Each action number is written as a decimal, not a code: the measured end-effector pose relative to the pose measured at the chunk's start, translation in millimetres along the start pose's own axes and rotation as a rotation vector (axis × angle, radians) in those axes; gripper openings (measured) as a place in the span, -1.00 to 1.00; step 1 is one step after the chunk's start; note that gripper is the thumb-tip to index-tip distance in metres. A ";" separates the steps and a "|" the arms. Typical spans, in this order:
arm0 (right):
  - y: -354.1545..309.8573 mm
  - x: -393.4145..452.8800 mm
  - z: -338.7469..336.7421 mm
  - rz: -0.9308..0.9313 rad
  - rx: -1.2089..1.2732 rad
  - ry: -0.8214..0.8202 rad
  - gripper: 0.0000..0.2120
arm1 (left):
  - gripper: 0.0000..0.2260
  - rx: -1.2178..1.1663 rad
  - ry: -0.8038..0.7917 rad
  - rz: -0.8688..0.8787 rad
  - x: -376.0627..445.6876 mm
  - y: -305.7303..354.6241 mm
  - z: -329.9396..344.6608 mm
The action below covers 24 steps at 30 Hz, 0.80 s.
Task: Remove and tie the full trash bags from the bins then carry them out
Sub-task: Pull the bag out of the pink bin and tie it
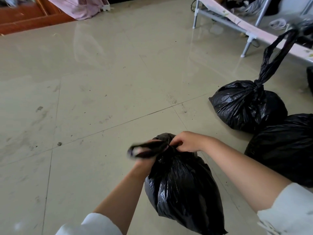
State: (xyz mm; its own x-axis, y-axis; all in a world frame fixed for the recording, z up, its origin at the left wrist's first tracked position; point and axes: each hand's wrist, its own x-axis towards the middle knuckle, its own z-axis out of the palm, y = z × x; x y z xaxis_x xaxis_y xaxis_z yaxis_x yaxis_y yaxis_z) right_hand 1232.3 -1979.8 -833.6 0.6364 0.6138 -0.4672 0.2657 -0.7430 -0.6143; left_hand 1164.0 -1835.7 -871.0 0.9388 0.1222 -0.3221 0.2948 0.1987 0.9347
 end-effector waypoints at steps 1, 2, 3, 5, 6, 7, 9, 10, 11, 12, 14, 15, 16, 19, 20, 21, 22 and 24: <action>1.2 -0.8 -0.6 0.001 -0.023 0.007 -0.73 | -0.87 0.006 0.054 -0.020 -1.1 1.7 0.2; 2.3 -1.4 -1.2 0.003 -0.035 0.025 -0.77 | -0.86 -0.004 0.084 -0.026 -1.5 4.6 -0.2; 3.4 -2.4 -1.5 0.003 -0.041 0.045 -0.79 | -0.84 -0.048 0.076 -0.024 -1.3 8.1 -0.7; 4.6 -4.2 -1.4 -0.009 -0.104 0.087 -0.81 | -0.80 -0.173 0.013 -0.011 0.8 19.1 -2.3; 4.4 -5.8 -0.9 -0.019 -0.152 0.107 -0.81 | -0.78 -0.231 0.005 -0.013 3.1 23.3 -2.7; 4.5 -6.4 0.1 -0.030 -0.198 0.126 -0.81 | -0.76 -0.270 0.015 -0.021 4.5 26.9 -2.0; 6.1 -8.0 2.3 -0.045 -0.272 0.145 -0.82 | -0.69 -0.248 0.065 -0.061 4.2 28.7 1.3; 8.3 -8.8 2.8 -0.040 -0.305 0.136 -0.82 | -0.68 -0.219 0.101 -0.097 3.7 26.5 2.0; 11.8 -9.6 3.4 -0.029 -0.336 0.114 -0.83 | -0.68 -0.192 0.147 -0.136 2.5 23.3 1.3; 16.1 -10.2 4.8 -0.019 -0.358 0.091 -0.83 | -0.67 -0.165 0.199 -0.179 1.2 19.8 -1.0; 24.1 -12.2 10.1 -0.001 -0.373 0.059 -0.84 | -0.66 -0.081 0.303 -0.262 0.1 14.8 -10.1; 26.5 -12.7 14.1 0.007 -0.379 0.051 -0.83 | -0.65 -0.033 0.344 -0.297 -1.0 13.8 -15.0; 28.1 -13.1 18.8 0.011 -0.384 0.042 -0.83 | -0.65 0.002 0.373 -0.332 -3.2 13.8 -19.1; 31.2 -11.1 27.4 0.010 -0.380 0.028 -0.82 | -0.64 0.013 0.420 -0.400 -7.1 12.4 -24.0; 31.8 -10.3 27.5 0.016 -0.374 0.029 -0.82 | -0.64 0.038 0.406 -0.408 -7.7 12.4 -24.3; 32.7 -9.8 27.1 0.026 -0.369 0.026 -0.82 | -0.64 0.080 0.375 -0.416 -7.7 12.5 -24.6; 34.3 -10.3 26.4 0.038 -0.366 0.018 -0.81 | -0.66 0.130 0.331 -0.422 -8.0 14.0 -24.9; 39.9 -14.0 24.1 0.057 -0.351 -0.001 -0.81 | -0.81 0.229 0.261 -0.390 -8.6 19.3 -24.7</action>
State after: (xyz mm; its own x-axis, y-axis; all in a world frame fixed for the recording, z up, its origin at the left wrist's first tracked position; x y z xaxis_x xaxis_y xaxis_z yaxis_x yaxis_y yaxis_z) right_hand 1216.5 -2011.6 -867.0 0.6569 0.5688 -0.4949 0.4626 -0.8224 -0.3312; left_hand 1157.3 -1808.9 -853.9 0.6842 0.3259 -0.6524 0.6727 0.0634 0.7372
